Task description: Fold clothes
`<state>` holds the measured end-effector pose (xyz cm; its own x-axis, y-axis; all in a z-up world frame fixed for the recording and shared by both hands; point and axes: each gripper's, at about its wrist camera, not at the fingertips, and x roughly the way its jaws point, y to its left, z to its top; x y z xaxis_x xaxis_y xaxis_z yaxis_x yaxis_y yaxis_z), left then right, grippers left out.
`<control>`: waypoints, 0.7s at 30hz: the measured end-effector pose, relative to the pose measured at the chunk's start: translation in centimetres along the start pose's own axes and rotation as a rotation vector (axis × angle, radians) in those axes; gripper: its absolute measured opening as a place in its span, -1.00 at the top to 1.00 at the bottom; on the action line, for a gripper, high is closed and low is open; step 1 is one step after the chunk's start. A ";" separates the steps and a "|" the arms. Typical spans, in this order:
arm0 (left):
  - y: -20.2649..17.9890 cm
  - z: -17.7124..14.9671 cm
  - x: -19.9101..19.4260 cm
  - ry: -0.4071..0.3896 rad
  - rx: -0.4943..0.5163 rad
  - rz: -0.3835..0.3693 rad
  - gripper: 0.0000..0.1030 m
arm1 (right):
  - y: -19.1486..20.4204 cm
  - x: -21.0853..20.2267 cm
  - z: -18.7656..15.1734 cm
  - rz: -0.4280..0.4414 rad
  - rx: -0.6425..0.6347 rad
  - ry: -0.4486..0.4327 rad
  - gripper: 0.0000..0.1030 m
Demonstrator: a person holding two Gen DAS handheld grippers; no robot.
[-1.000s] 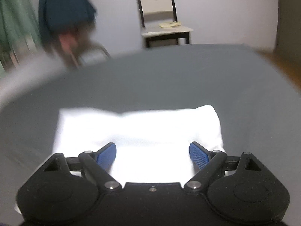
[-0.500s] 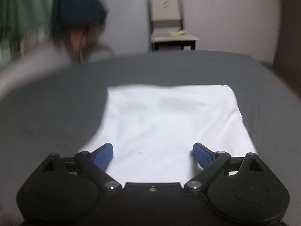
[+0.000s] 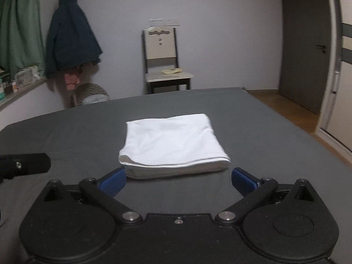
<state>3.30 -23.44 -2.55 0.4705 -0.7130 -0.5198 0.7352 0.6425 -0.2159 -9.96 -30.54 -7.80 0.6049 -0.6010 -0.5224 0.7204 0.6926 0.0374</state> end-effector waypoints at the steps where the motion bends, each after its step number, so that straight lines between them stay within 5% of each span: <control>1: -0.2 -0.1 -0.3 0.000 0.016 0.003 -0.96 | 0.0 -0.5 0.1 -0.026 0.005 0.000 -1.00; 8: -1.3 0.7 -2.7 -0.024 0.083 0.057 -0.96 | 2.0 -4.3 -0.6 -0.115 -0.077 -0.053 -1.00; 11: -1.8 1.3 -3.7 -0.027 0.091 0.116 -0.96 | 2.5 -5.7 -0.2 -0.124 -0.065 0.034 -1.00; 21: -2.4 1.7 -4.4 -0.003 0.047 0.190 -0.97 | 0.4 -6.3 0.2 -0.107 0.041 0.116 -1.00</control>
<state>0.30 -22.34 1.63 0.6044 -0.5808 -0.5453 0.6548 0.7521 -0.0753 -13.44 -26.51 -4.34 0.4822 -0.6189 -0.6200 0.7933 0.6088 0.0093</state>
